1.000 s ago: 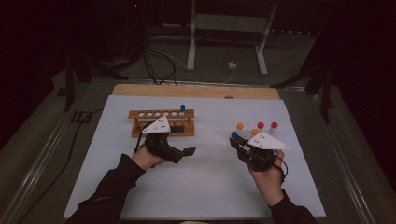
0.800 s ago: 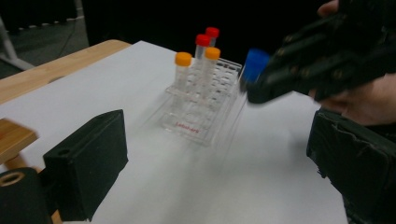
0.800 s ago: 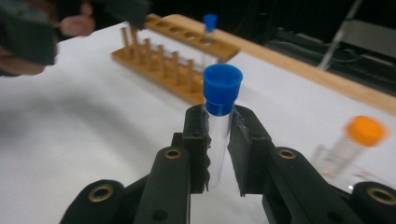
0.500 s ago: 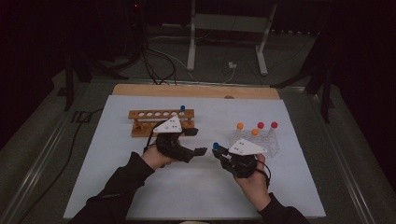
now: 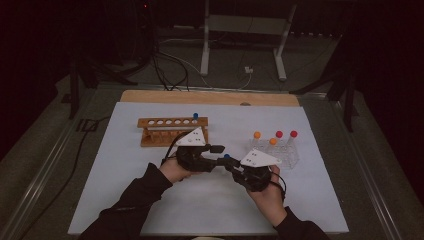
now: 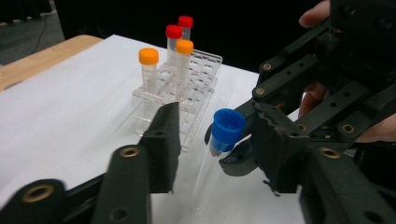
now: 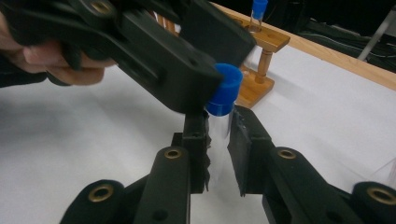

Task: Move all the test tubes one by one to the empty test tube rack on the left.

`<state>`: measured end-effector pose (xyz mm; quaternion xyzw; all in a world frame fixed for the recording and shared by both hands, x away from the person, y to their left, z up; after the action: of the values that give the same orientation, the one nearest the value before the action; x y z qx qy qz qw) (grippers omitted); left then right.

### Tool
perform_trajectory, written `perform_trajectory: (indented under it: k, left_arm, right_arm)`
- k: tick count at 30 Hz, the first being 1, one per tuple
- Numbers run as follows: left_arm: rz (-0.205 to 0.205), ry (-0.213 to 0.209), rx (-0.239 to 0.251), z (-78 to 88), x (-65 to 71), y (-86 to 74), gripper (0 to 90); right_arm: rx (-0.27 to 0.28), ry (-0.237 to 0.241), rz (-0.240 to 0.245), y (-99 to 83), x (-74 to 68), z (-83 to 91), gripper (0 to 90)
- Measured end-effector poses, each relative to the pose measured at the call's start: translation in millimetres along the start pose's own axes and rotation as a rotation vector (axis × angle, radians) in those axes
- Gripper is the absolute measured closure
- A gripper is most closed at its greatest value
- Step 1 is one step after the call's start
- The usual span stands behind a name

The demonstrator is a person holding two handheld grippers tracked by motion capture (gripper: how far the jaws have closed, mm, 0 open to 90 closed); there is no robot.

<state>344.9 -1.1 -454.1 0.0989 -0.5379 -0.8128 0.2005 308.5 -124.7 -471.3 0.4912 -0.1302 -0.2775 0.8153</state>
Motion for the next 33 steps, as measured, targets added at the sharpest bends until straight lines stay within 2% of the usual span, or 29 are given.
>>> perform_trajectory:
  k: [8, 16, 18, 23, 25, 29, 33]
  left_arm:
    - [-0.02, -0.015, -0.002, -2.1, 1.9, 2.8, 75.0]
    - [-0.021, -0.016, 0.003, -0.9, 0.0, 5.7, 77.1]
    - [-0.022, -0.009, 0.007, 1.2, -2.1, 7.3, 77.1]
    - [-0.025, 0.02, 0.011, 10.6, -11.8, 13.1, 77.2]
    - [-0.025, 0.035, 0.015, 15.5, -16.3, 15.9, 77.2]
    - [-0.022, 0.075, 0.024, 25.3, -27.9, 20.7, 77.2]
    - [-0.015, 0.122, 0.03, 35.6, -42.5, 23.5, 77.2]
  right_arm:
    - [0.005, -0.003, -0.001, 0.0, 1.4, 0.3, 76.9]
    - [0.021, -0.003, -0.005, 1.0, 2.3, 2.1, 75.2]
    - [0.023, -0.009, -0.002, 0.8, 2.8, 2.0, 68.1]
    - [0.039, -0.012, -0.012, -0.1, 5.9, 3.0, 59.1]
    - [0.05, -0.002, -0.016, 0.3, 6.5, 4.0, 55.1]
    - [0.056, 0.05, -0.039, 1.2, 7.3, 4.1, 46.6]
    - [0.054, 0.029, -0.056, 0.3, 8.5, 3.7, 36.3]
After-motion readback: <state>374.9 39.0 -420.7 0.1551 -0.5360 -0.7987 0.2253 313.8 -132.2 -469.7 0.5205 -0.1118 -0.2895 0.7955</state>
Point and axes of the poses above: each handheld gripper's, and its own axes: z roughly backward along the jaws, y roughly out of its top, x roughly to its right, the point moved 6 cm from there along -z, roughly forward along the jaws, and after that the axes turned 10 degrees about y, right-handed, at the moved point
